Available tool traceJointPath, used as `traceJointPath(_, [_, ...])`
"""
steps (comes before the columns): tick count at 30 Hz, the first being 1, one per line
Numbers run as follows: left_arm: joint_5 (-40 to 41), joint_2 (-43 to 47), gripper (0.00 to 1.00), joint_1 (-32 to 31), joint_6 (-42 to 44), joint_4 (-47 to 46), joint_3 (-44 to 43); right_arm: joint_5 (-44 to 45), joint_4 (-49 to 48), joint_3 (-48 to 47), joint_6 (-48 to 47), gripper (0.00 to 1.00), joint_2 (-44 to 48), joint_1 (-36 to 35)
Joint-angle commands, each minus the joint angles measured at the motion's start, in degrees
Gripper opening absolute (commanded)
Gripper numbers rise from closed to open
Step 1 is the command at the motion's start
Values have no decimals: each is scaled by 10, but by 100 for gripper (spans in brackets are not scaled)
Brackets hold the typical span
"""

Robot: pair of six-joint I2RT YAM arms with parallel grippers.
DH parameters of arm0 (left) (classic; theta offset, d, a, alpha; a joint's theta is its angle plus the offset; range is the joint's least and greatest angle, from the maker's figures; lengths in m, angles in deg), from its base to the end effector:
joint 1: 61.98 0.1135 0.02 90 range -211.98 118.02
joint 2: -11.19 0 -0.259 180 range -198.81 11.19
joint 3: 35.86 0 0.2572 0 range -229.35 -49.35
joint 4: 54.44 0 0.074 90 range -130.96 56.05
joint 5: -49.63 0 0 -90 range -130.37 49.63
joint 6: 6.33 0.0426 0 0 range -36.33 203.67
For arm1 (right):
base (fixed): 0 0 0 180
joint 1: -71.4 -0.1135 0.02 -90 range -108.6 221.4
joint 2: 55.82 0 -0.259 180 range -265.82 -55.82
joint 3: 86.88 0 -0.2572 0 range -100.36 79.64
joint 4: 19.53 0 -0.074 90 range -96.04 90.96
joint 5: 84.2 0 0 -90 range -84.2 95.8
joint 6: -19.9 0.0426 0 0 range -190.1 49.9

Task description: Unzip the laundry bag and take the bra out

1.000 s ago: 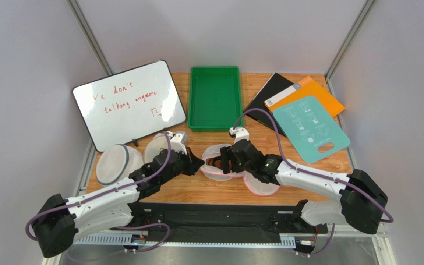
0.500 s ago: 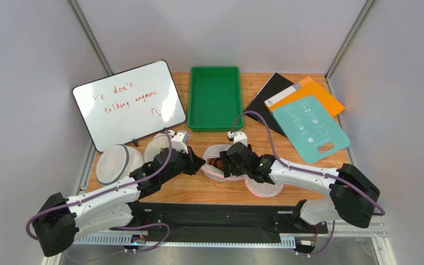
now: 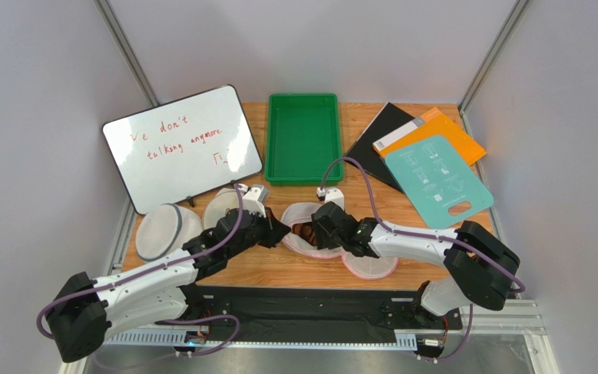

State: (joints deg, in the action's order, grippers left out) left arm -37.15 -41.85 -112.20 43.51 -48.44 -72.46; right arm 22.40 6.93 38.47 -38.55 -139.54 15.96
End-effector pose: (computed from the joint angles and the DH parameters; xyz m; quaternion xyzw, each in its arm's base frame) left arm 0.1418 -0.1665 0.2032 0.0573 0.8290 -0.3778 0.4083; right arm 0.1697 0.2249 0.1513 -0.1538 0.9335 0.1018 0.3076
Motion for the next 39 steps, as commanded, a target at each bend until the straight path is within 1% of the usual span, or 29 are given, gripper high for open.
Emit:
traceJointPath(1, [-11, 0, 0, -1, 14, -8, -13, 12, -15, -24, -3, 33, 48, -2])
traceJointPath(2, [-10, -2, 0, -1, 15, -9, -13, 12, -14, -26, -8, 19, 55, -4])
traceJointPath(4, [-11, -6, 0, -1, 17, -10, -16, 12, -6, -37, -13, 10, 74, -4])
traceJointPath(6, [-12, -8, 0, -1, 18, -7, -19, 12, 1, -45, -15, 9, 93, -5])
traceJointPath(8, [-13, -13, 0, -1, 18, -5, -20, 6, 1, -47, -18, 1, 109, -6])
traceJointPath(9, [-14, -15, 0, -1, 19, -4, -24, 4, -1, -48, -19, 0, 115, -6])
traceJointPath(18, [-3, -21, 0, -1, 14, 12, -33, -56, 12, -52, -13, 0, 181, -6])
traceJointPath(28, [27, -22, 0, -1, 2, 41, -41, -70, 48, -69, -8, 0, 277, -7])
traceJointPath(32, [25, -30, 0, -1, 4, 48, -45, -68, 54, -80, -5, 0, 314, -7])
traceJointPath(39, [17, -42, 0, -1, 8, 50, -45, -55, 52, -111, -15, 0, 331, -6])
